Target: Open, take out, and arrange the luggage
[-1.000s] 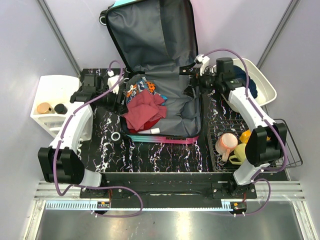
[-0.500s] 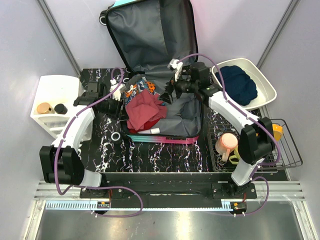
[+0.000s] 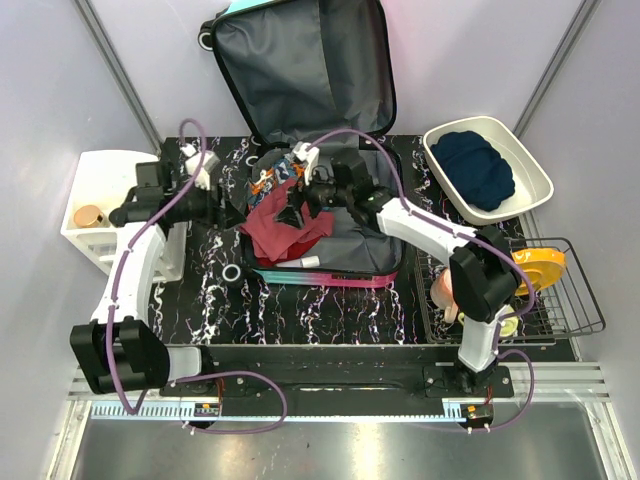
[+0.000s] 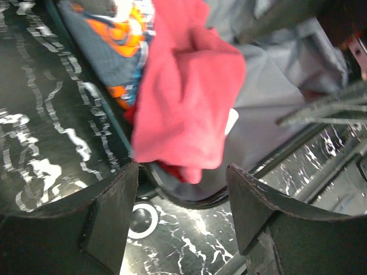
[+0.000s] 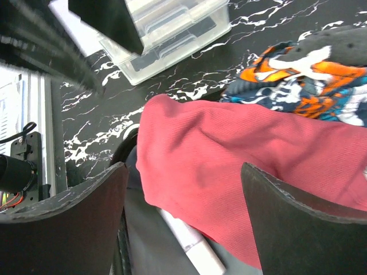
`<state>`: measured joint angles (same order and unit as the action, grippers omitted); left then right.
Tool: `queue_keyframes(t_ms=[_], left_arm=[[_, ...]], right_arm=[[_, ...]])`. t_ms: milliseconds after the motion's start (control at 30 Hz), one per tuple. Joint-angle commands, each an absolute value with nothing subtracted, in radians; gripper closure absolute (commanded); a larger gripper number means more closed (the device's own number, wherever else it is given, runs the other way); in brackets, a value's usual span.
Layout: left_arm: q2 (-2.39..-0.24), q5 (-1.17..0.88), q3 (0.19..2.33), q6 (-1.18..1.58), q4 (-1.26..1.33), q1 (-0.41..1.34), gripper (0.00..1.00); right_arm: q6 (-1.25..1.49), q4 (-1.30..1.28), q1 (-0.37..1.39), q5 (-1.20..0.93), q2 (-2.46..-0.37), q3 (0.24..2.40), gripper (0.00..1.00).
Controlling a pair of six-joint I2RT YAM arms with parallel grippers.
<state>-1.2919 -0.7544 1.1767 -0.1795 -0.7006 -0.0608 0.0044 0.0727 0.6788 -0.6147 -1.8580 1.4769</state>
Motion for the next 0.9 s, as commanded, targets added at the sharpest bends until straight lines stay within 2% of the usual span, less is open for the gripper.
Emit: queue_keyframes(t_ms=[0,133,267,367,667,800,867], left_arm=[[-1.275,-0.787,1.175,-0.158,-0.640,-0.146,0.34],[-1.321,-0.759,1.158,-0.207,-0.672,-0.147,0.44],[-1.362,-0.752,1.135,-0.258,-0.663,-0.146,0.50],[-1.384,-0.759,1.111,-0.284,-0.640,-0.144,0.53],[-1.390,-0.808,1.036,-0.259,-0.507,-0.124,0.54],[-1.381,-0.795,1.012,-0.184,-0.422,-0.095,0.60],[-1.378,-0.790,1.008,-0.170,-0.391,-0.084,0.66]], right_arm=[[0.052,0.166,0.745,-0.538,-1.884,1.509,0.14],[0.060,0.176,0.785,-0.514,-1.905,1.523,0.16],[0.051,0.170,0.816,-0.465,-1.933,1.543,0.15],[0.052,0.166,0.841,-0.384,-1.947,1.552,0.13],[0.006,0.156,0.913,-0.188,-1.970,1.540,0.04],[0.006,0.170,0.922,-0.134,-1.979,1.529,0.04],[0.006,0.173,0.920,-0.114,-1.983,1.528,0.04]])
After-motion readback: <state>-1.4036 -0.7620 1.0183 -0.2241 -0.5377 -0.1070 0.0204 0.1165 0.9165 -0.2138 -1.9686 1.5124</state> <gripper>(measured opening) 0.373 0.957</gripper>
